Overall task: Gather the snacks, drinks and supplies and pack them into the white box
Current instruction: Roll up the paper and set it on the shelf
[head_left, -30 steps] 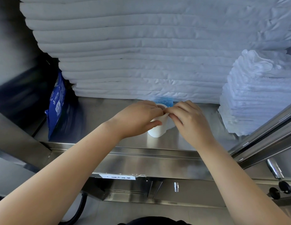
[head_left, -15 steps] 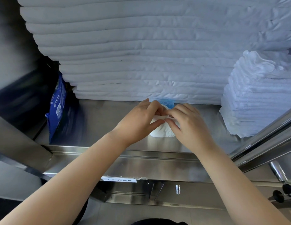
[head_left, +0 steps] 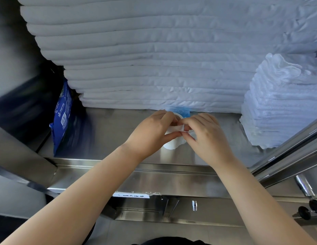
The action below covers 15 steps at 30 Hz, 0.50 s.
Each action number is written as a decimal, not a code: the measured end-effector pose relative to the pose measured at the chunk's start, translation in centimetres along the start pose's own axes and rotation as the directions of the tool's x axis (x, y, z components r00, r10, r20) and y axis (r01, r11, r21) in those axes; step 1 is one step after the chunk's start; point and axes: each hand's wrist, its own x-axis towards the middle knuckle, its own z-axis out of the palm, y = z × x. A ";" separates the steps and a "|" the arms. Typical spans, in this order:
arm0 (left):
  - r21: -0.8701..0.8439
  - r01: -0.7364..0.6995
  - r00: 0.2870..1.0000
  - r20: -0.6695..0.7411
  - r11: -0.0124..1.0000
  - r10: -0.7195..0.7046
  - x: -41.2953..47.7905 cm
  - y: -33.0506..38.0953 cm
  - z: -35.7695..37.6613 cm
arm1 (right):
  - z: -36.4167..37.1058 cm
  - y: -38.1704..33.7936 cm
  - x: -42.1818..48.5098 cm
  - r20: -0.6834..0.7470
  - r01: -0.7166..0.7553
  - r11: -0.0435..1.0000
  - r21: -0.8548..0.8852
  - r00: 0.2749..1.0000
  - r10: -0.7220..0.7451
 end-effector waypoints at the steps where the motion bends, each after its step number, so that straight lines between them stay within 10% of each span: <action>1: -0.001 -0.007 1.000 0.000 1.000 0.007 0.0 0.0 0.0 | 0.0 0.0 0.0 -0.001 0.000 1.000 0.002 1.000 0.000; 15: -0.011 -0.073 0.986 0.153 0.997 0.074 0.3 -1.3 -1.4 | -1.1 1.4 1.0 0.086 -0.047 0.992 0.118 0.996 0.037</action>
